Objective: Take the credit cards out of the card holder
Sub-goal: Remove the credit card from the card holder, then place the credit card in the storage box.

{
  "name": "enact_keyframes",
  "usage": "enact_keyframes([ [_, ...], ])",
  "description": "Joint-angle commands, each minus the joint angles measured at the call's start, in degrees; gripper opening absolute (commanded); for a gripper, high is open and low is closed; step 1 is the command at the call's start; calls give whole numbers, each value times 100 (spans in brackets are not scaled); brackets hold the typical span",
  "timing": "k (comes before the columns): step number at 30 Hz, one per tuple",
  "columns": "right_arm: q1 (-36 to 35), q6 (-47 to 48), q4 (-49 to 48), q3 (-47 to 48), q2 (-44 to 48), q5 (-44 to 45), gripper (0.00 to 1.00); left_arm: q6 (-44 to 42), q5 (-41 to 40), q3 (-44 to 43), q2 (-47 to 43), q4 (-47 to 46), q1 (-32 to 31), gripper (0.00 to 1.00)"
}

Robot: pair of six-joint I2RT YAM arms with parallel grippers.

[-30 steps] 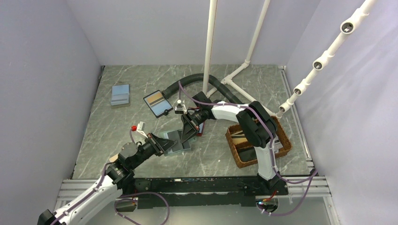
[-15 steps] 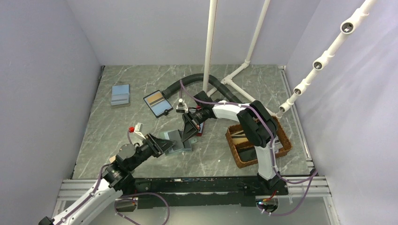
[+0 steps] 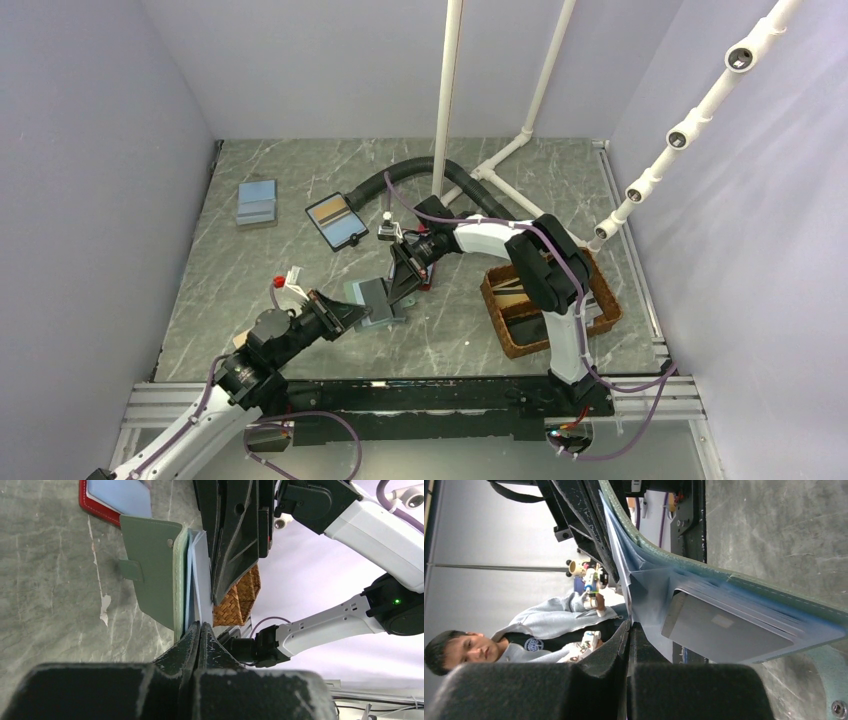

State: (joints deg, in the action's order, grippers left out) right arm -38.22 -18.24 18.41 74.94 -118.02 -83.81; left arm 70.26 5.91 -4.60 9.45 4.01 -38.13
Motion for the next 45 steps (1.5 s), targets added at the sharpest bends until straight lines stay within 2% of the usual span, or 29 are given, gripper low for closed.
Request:
enact_keyframes([
  [1,48,531,333,4,43,187,0,57,-31,-71,-128,75,-10,0],
  [6,50,811,549,-23,-103,298,0,139,-33,8,-291,340,-10,0],
  [11,52,1177,830,-54,-249,418,0,188,-17,53,-426,653,-10,6],
  [18,51,1464,1016,-128,-327,575,0,243,-14,151,-544,1040,-10,0],
  [25,168,2341,1759,-42,-134,1638,0,321,-427,-152,-620,2341,-8,0],
  [32,219,3443,2779,206,521,2447,0,447,-878,-647,-543,3750,-4,0],
  [36,404,4469,3779,451,975,2882,0,657,-1144,-899,-319,4508,-10,0],
  [41,839,5753,5149,586,1469,3264,0,853,-1165,-936,235,4671,-10,0],
  [45,1206,6174,5558,307,2090,3778,0,830,-1234,-1043,723,4600,-6,0],
])
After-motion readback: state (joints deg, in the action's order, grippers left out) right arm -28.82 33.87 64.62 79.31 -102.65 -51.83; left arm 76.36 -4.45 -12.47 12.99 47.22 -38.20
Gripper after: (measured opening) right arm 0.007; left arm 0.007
